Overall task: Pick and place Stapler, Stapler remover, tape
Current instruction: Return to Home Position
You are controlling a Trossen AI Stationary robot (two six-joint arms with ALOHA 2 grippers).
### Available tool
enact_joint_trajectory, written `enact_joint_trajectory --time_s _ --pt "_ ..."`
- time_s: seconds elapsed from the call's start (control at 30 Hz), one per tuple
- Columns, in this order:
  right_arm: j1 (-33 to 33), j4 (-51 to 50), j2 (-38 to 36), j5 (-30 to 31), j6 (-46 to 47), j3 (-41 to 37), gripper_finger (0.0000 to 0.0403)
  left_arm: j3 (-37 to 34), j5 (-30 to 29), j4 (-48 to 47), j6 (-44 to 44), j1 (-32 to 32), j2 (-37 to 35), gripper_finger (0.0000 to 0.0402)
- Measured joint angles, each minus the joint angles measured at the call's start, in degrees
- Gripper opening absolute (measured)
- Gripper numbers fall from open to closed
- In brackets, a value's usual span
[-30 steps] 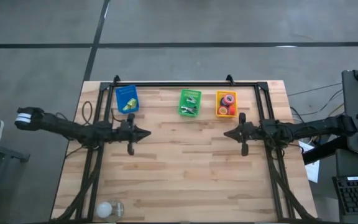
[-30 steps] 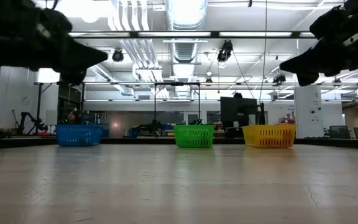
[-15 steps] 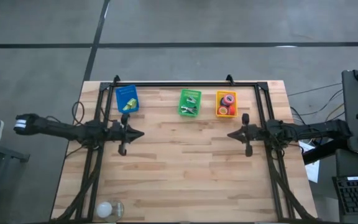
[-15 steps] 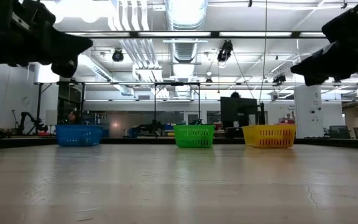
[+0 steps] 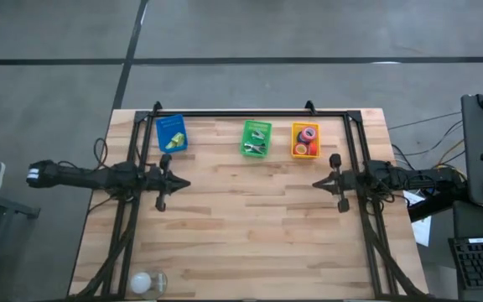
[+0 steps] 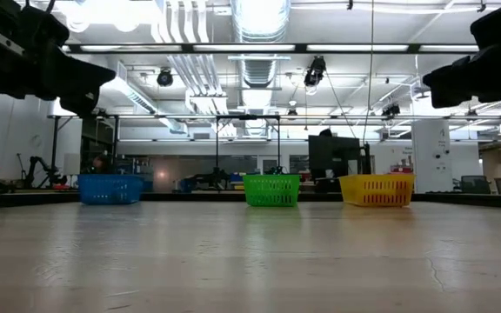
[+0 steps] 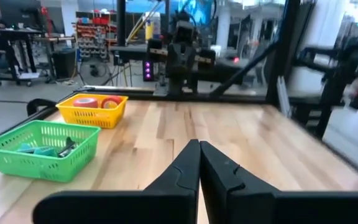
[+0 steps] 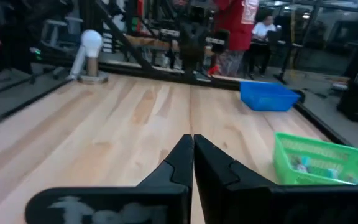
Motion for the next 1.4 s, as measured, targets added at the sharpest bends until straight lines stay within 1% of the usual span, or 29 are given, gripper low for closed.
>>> enact_joint_trajectory --time_s 0.07,0.13,0.27,0.47,0.73,1.4 --pt "0.0 0.2 -0.2 -1.6 0.3 0.0 0.0009 0.0 0.0 -0.4 -2.1 0.0 -0.1 0.0012" --pt "0.0 0.2 -0.2 -2.0 1.7 0.0 0.0009 0.0 -0.1 -0.6 -3.7 0.0 0.0 0.0014" --pt "0.0 0.3 1.0 -2.1 7.1 0.0 0.0009 0.1 -0.1 -0.8 -3.9 0.0 0.1 0.0012" --pt "0.0 0.3 2.3 -2.1 7.2 0.0 0.0009 0.1 -0.1 -0.8 -4.0 0.0 0.1 0.0014" --pt "0.0 0.3 2.2 -2.1 14.4 0.0 0.0009 0.1 -0.3 -0.9 -4.0 0.0 0.1 0.0013" --pt "0.0 0.3 2.2 -2.0 13.3 0.0 0.0009 0.1 -0.2 -0.8 -4.0 0.0 0.1 0.0013"
